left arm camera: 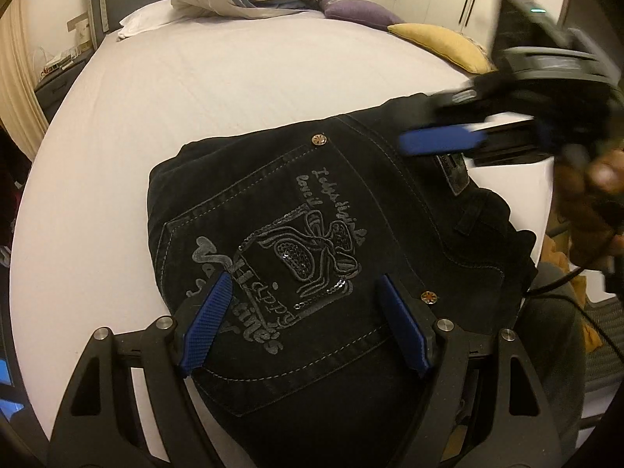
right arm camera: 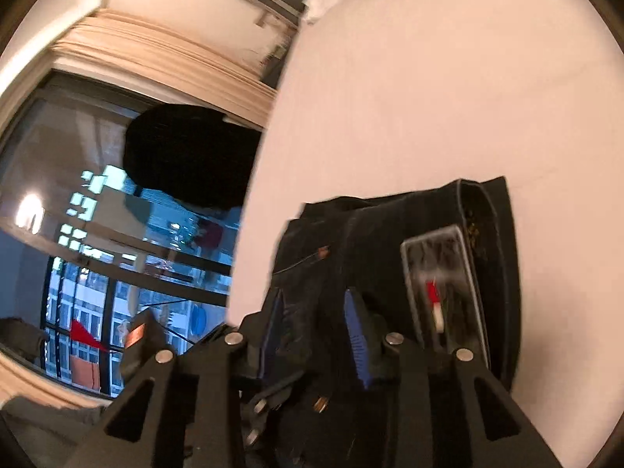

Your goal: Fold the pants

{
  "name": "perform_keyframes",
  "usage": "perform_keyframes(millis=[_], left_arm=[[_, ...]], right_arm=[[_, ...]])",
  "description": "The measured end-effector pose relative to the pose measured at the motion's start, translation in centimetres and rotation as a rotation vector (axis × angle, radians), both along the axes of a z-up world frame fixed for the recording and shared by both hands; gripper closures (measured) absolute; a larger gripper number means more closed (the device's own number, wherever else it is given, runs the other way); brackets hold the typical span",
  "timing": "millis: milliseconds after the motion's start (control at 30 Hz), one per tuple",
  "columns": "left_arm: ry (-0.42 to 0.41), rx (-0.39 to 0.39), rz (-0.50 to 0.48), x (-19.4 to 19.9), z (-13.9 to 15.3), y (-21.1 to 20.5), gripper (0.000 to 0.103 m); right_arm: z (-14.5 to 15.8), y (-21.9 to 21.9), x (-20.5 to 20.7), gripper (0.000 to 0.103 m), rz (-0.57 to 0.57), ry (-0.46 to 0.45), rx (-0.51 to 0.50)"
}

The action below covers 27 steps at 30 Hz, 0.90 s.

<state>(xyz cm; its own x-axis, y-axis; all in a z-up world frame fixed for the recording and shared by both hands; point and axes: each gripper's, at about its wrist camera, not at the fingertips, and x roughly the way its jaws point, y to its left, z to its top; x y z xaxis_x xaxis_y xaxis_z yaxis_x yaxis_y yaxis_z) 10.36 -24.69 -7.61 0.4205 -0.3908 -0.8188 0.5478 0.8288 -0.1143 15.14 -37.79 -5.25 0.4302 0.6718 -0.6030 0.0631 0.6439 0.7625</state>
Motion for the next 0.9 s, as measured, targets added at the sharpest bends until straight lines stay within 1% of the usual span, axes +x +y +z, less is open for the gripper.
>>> perform_keyframes(millis=[67,133,200,233,300,367,400,433,467,500,567,633,667,700,733,767,800,833,867,900], left_arm=[[0.002,0.000,-0.001,0.0,0.0,-0.1,0.026],[0.008,-0.002,0.002,0.1,0.1,0.0,0.026],[0.011,-0.006,0.002,0.2,0.1,0.0,0.026],[0.010,-0.004,0.001,0.3,0.1,0.0,0.026],[0.006,0.000,-0.001,0.3,0.2,-0.1,0.026],[0.010,-0.004,0.001,0.2,0.4,0.0,0.026],[0.014,-0.012,0.008,0.2,0.8,0.3,0.026],[0.015,-0.023,0.014,0.1,1.2,0.5,0.026],[0.011,-0.044,0.023,0.2,2.0,0.9,0.026],[0.000,-0.058,0.030,0.2,2.5,1.2,0.026],[-0.012,-0.077,0.047,1.1,3.4,1.9,0.026],[0.012,-0.096,0.058,2.6,3.2,2.1,0.026],[0.023,-0.111,0.066,3.5,3.0,2.2,0.028],[0.038,-0.132,0.068,4.4,2.7,2.3,0.032],[0.084,-0.178,0.069,5.6,2.1,2.6,0.042],[0.134,-0.217,0.070,6.7,1.6,2.8,0.051],[0.224,-0.277,0.062,8.0,0.5,2.9,0.053],[0.277,-0.308,0.057,8.7,-0.3,3.1,0.058],[0.319,-0.330,0.059,9.2,-1.4,3.3,0.063],[0.331,-0.347,0.058,9.4,-2.1,3.6,0.065]], right_arm=[[-1.6,0.4,0.7,0.071,-0.020,0.045,-0.008],[-2.6,-0.3,0.7,0.091,-0.052,0.058,0.009],[-3.2,-1.1,-0.1,0.098,-0.082,0.052,0.023],[-3.3,-1.4,-0.3,0.099,-0.093,0.048,0.033],[-3.0,-1.9,-1.2,0.100,-0.111,0.045,0.030],[-1.6,-1.7,-2.4,0.091,-0.120,0.019,-0.007],[-0.7,-1.8,-3.0,0.074,-0.118,-0.005,-0.006],[0.1,-1.8,-3.8,0.060,-0.115,-0.034,0.005],[0.9,-1.7,-4.6,0.058,-0.107,-0.065,0.018],[1.4,-1.4,-5.3,0.057,-0.091,-0.086,0.027],[1.4,-1.2,-6.2,0.057,-0.074,-0.088,0.018],[0.3,-1.2,-7.0,0.057,-0.074,-0.050,0.000],[-0.6,-1.5,-7.4,0.057,-0.089,-0.021,-0.001],[-1.5,-2.0,-7.9,0.059,-0.112,-0.009,0.027],[-1.8,-2.3,-8.3,0.064,-0.128,-0.012,0.049],[-2.2,-2.7,-8.6,0.066,-0.145,-0.016,0.068],[-2.5,-2.9,-8.8,0.069,-0.153,-0.014,0.073],[-2.8,-2.8,-8.6,0.073,-0.157,-0.008,0.072],[-3.0,-2.9,-8.6,0.075,-0.158,-0.002,0.070],[-3.2,-3.1,-8.5,0.080,-0.160,0.006,0.066]])
